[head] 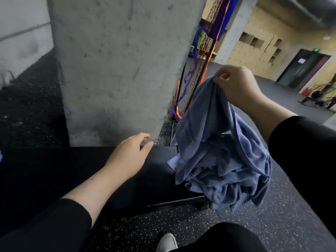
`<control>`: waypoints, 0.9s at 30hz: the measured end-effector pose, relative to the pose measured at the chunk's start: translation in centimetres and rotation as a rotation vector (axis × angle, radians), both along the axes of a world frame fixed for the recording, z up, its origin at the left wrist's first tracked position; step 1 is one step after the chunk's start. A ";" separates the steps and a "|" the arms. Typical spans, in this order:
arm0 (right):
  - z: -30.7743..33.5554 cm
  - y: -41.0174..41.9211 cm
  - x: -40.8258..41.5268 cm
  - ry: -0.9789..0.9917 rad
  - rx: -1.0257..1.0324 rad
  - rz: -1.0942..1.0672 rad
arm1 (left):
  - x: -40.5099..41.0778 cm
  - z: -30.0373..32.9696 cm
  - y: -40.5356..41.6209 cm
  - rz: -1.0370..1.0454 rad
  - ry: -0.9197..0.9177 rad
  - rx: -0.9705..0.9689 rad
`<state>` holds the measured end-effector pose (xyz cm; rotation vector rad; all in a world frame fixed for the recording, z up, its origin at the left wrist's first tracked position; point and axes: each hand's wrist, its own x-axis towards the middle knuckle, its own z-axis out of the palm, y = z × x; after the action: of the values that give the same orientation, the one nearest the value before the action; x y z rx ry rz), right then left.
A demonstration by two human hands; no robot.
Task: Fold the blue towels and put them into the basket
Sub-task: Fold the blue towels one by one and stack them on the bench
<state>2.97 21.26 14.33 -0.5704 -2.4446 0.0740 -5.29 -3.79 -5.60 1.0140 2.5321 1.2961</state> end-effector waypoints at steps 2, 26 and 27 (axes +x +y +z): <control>1.8 -1.6 -0.8 0.041 -0.040 0.040 | -0.3 0.1 -0.6 0.017 -0.002 0.042; -25.0 -15.8 -8.2 -0.525 -0.423 0.309 | -8.7 -4.2 -14.3 0.336 -0.425 -0.312; -24.9 -16.1 -8.7 -0.454 -0.389 0.334 | -8.7 -4.8 -14.4 0.324 -0.459 -0.325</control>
<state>-5.72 5.14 -10.58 -0.3583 -2.9741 0.6300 -14.01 -18.20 -10.37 0.2144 2.4774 0.9836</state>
